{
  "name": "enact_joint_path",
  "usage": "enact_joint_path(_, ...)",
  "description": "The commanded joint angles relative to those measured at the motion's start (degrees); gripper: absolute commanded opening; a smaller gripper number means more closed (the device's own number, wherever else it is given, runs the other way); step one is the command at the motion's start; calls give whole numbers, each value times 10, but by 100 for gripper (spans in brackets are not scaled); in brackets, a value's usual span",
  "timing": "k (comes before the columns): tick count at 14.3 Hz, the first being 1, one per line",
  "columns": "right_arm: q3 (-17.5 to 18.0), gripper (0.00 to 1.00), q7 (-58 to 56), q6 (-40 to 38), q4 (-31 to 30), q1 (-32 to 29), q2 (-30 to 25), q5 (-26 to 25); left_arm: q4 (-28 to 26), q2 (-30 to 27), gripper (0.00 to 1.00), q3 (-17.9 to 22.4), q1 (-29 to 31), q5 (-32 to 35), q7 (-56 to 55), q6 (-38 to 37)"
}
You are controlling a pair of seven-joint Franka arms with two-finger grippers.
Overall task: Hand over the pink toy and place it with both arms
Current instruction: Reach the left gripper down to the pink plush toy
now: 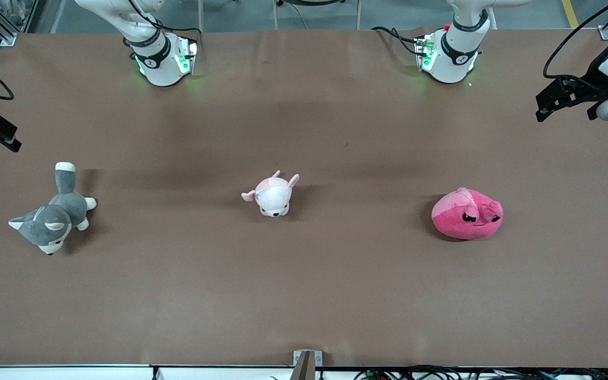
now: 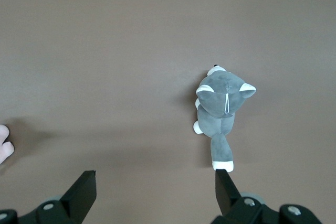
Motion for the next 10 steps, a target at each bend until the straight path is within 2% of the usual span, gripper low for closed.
enact_joint_path(1, 0, 100, -1, 3, -12, 1, -14, 4, 11, 1, 100, -2, 0, 2, 9, -1)
enact_joint_path(6, 0, 100, -1, 4, -12, 1, -14, 4, 39, 58, 100, -2, 3, -5, 35, 0)
enact_joint_path(8, 0, 100, 2, 6, -10, 1, -14, 5, 33, 94, 100, -1, 5, -7, 31, 7)
enact_joint_path(10, -2, 100, 5, 6, 5, -3, -9, 6, 5, 121, 100, -1, 14, -7, 24, 50)
